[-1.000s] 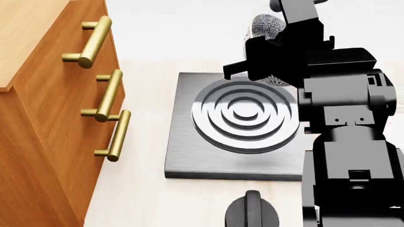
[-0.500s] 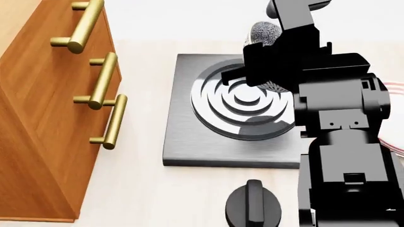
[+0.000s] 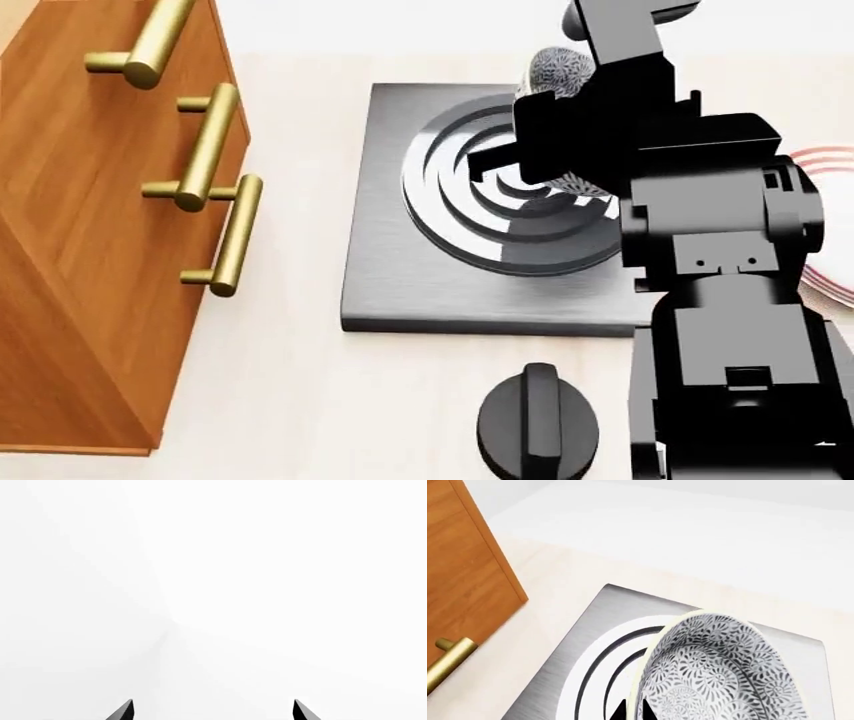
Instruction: Put the bowl on the stove.
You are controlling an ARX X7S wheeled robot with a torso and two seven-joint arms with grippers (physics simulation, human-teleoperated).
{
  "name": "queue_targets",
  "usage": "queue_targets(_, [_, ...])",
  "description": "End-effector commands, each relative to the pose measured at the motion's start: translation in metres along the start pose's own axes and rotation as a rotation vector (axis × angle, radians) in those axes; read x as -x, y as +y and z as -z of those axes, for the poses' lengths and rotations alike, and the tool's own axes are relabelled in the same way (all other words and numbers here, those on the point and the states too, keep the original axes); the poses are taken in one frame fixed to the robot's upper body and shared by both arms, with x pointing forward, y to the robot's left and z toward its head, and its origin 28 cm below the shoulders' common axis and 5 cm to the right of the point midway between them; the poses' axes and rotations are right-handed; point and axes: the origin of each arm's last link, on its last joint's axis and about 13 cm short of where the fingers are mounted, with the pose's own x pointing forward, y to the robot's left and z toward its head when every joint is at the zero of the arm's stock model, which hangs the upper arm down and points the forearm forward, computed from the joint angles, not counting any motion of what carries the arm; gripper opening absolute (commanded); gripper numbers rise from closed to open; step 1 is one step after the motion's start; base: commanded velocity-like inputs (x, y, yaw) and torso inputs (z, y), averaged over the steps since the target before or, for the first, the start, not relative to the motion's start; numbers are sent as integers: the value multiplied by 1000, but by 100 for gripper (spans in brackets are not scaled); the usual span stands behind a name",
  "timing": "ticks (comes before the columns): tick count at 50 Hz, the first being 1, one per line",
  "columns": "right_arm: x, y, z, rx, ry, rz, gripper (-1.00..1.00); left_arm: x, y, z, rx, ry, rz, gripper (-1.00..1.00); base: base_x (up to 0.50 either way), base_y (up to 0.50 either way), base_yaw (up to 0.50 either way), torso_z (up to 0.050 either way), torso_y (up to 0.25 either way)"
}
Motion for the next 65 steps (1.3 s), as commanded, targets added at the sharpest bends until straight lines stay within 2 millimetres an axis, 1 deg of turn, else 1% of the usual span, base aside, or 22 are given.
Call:
queue_targets(1, [-3, 6, -3, 7, -18, -28, -100, 0, 2, 0, -23, -28, -8, 100, 0, 0, 0, 0, 0])
queue_targets(12, [-3, 6, -3, 7, -18, -28, -100, -1, 2, 0, -36, -28, 5, 100, 0, 0, 0, 0, 0])
queue_targets(20, [-3, 6, -3, 7, -18, -28, -100, -2, 3, 0, -31, -30, -3, 100, 0, 0, 0, 0, -193])
queue_targets(44, [-3, 6, -3, 7, -18, -28, -100, -1, 3, 0, -35, -27, -9, 100, 0, 0, 0, 0, -1])
queue_targets(45, [-3, 6, -3, 7, -18, -28, 100, -1, 3, 0, -34, -28, -9, 100, 0, 0, 0, 0, 0])
queue_targets(65, [-3, 6, -3, 7, -18, -28, 100, -1, 3, 1, -38, -26, -14, 100, 0, 0, 0, 0, 0])
